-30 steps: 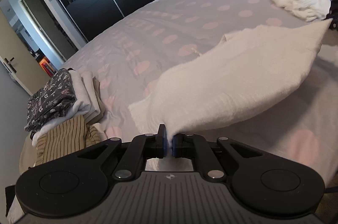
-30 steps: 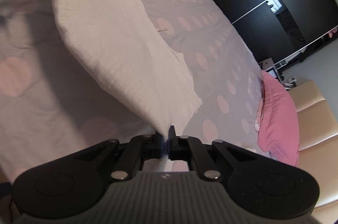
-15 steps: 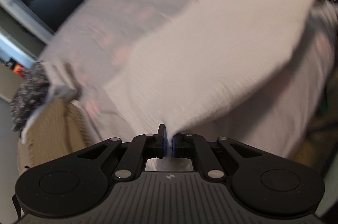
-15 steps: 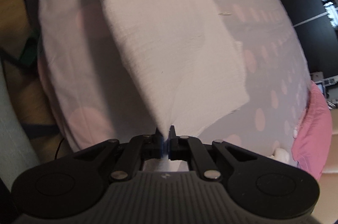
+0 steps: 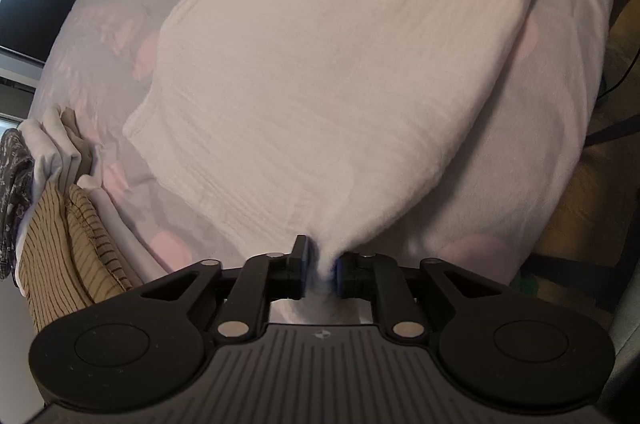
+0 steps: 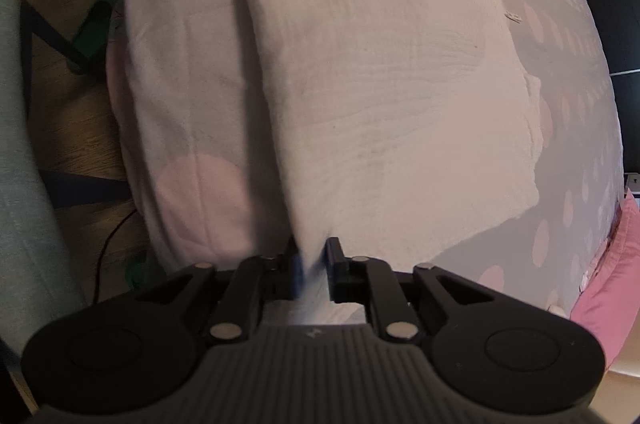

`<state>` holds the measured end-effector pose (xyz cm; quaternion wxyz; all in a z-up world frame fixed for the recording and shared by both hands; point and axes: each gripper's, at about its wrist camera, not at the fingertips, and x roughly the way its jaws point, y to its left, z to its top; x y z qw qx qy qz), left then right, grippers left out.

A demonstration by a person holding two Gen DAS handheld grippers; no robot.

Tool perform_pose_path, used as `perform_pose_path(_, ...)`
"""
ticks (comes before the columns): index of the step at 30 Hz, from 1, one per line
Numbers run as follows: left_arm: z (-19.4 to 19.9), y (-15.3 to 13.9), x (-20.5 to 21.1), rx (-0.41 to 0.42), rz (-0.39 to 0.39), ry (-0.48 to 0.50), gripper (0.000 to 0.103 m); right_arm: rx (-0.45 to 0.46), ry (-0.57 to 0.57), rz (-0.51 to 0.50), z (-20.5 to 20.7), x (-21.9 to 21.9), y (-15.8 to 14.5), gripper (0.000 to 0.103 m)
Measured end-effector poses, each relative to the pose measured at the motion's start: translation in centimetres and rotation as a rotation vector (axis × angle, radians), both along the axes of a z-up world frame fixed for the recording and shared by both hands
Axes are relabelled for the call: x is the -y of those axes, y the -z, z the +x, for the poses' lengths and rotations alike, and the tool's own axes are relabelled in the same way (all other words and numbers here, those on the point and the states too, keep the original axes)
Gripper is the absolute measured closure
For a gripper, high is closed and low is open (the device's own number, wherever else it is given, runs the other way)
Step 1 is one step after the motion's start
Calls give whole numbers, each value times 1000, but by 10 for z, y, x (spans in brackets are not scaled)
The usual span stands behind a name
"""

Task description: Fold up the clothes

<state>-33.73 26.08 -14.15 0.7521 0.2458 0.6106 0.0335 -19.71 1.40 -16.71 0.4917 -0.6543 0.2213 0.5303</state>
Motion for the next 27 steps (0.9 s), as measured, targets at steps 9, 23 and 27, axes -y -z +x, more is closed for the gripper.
perform_pose_path(9, -2, -32, 6, 148, -46, 6, 73, -59, -8, 151, -10, 2, -32, 59)
perform_pose_path(23, 32, -91, -21, 312, -222, -164, 58, -232, 250, 378, 24, -7, -75, 26)
perform_pose_path(27, 35, -107, -20, 340, -205, -129, 56, -242, 266, 384, 29, -21, -75, 26)
